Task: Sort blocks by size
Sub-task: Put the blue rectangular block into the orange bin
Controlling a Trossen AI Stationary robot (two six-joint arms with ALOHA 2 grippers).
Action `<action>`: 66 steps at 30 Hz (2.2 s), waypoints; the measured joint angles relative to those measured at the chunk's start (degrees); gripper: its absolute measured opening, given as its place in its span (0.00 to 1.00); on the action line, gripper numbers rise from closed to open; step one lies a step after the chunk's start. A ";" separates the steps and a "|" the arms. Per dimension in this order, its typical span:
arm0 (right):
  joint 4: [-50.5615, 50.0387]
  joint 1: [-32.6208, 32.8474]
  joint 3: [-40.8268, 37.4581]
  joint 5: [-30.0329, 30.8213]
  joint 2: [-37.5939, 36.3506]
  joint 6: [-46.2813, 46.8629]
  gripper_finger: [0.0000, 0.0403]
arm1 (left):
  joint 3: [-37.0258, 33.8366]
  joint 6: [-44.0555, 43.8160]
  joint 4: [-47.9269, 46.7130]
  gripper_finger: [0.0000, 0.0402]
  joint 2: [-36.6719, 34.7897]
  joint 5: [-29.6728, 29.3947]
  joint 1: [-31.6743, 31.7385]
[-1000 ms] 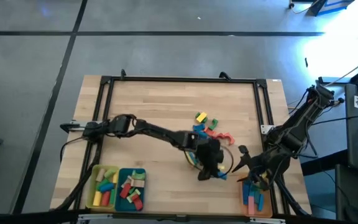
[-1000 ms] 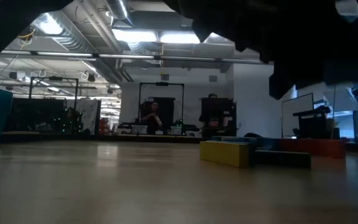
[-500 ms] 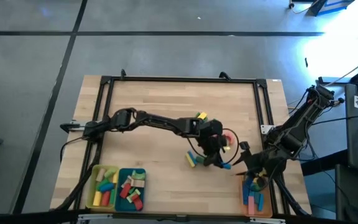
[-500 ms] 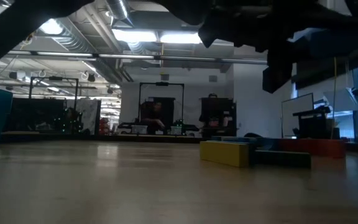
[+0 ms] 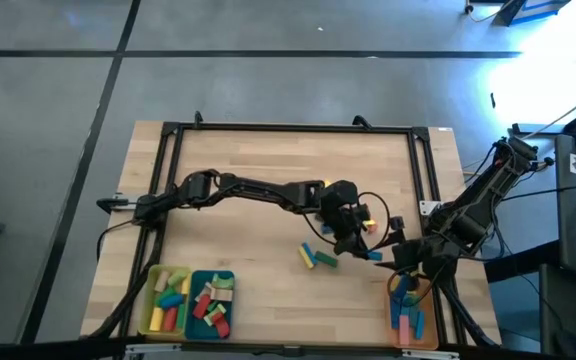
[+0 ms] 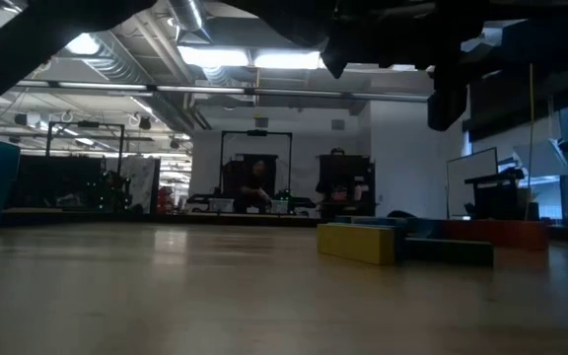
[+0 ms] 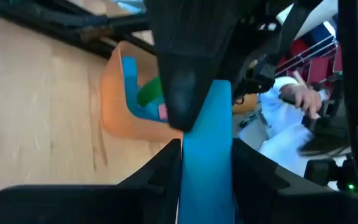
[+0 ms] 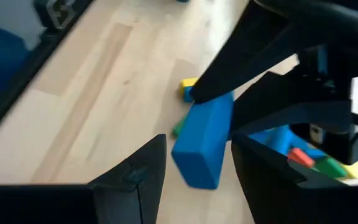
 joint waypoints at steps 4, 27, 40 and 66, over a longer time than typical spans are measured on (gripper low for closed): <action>-0.62 0.00 0.00 2.93 -0.02 -0.04 0.46 | 0.02 -0.25 0.50 0.25 -0.01 0.00 0.26; 1.76 -0.07 0.04 -3.61 0.02 -2.44 0.16 | 0.01 8.80 2.42 0.37 -0.01 -1.95 -1.60; -2.49 -0.04 3.54 -36.09 -0.48 20.65 0.17 | 0.07 23.00 -9.80 0.46 -0.23 -10.65 -1.69; -9.81 -0.04 3.50 -46.49 6.84 36.27 0.28 | 0.00 45.31 -22.39 0.44 -0.04 -14.51 -3.38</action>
